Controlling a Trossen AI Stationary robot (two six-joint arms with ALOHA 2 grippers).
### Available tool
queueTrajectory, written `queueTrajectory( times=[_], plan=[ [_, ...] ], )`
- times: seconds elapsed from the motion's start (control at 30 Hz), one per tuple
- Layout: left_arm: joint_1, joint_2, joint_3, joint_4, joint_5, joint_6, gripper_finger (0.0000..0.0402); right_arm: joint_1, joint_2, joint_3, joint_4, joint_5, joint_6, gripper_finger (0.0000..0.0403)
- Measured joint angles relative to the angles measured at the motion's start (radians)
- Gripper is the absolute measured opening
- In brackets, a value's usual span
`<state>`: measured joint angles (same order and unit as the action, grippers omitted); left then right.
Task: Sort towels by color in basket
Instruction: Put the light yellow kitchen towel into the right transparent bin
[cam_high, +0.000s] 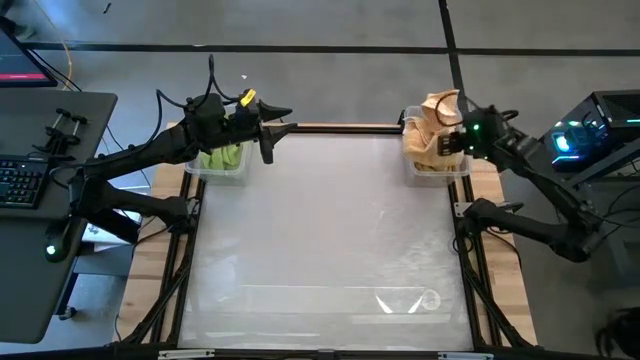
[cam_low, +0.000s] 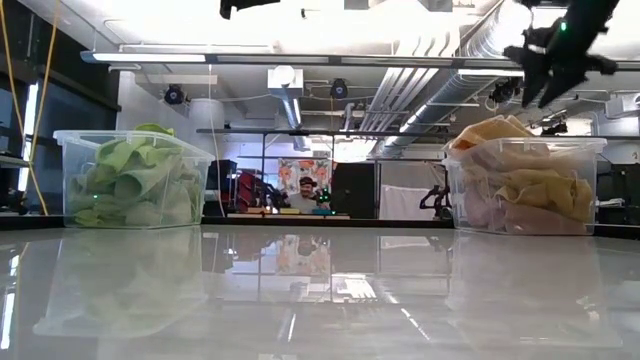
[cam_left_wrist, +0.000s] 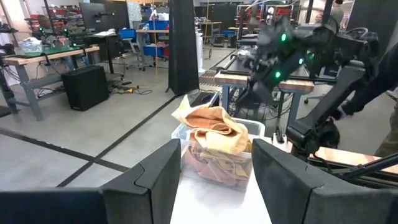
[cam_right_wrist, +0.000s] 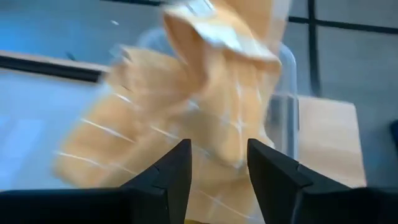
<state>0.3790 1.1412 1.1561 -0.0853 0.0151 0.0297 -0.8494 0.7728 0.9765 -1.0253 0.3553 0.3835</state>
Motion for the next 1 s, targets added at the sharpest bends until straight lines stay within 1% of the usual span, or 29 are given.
queueTrajectory(
  times=[0.17, 0.27, 0.43, 0.47, 0.5, 0.57, 0.63, 0.8, 0.93, 1.0],
  plan=[
    [0.0, 0.0, 0.0, 0.0, 0.0, 0.0, 0.0186, 0.016, 0.041, 0.148, -0.005, -0.074, -0.041, 0.0147],
    [0.0, 0.0, 0.0, 0.0, 0.0, 0.0, 0.0186, 0.019, 0.07, 0.182, 0.02, -0.072, -0.072, 0.0146],
    [0.0, 0.0, 0.0, 0.0, 0.0, 0.0, 0.0186, -0.015, 0.147, 0.124, 0.081, -0.049, -0.162, 0.0146],
    [0.0, 0.0, 0.0, 0.0, 0.0, 0.0, 0.0186, -0.021, 0.165, 0.111, 0.082, -0.022, -0.177, 0.0146],
    [0.0, 0.0, 0.0, 0.0, 0.0, 0.0, 0.0186, -0.015, 0.176, 0.1, 0.079, 0.027, -0.186, 0.0146],
    [0.0, 0.0, 0.0, -0.001, 0.0, 0.0, 0.0186, 0.02, 0.183, 0.091, 0.078, 0.113, -0.187, 0.0146],
    [0.0, 0.0, 0.0, -0.001, 0.0, 0.0, 0.0186, 0.048, 0.189, 0.081, 0.082, 0.163, -0.181, 0.0146],
    [0.0, 0.0, 0.0, -0.001, 0.0, 0.0, 0.0186, 0.048, 0.197, 0.053, 0.075, 0.165, -0.179, 0.0146],
    [0.0, 0.0, 0.0, 0.0, 0.0, 0.0, 0.0186, 0.035, 0.198, 0.017, 0.083, 0.117, -0.164, 0.0146],
    [0.0, 0.0, 0.0, -0.001, 0.0, 0.0, 0.0186, 0.031, 0.198, -0.012, 0.112, 0.119, -0.156, 0.0146]
  ],
)
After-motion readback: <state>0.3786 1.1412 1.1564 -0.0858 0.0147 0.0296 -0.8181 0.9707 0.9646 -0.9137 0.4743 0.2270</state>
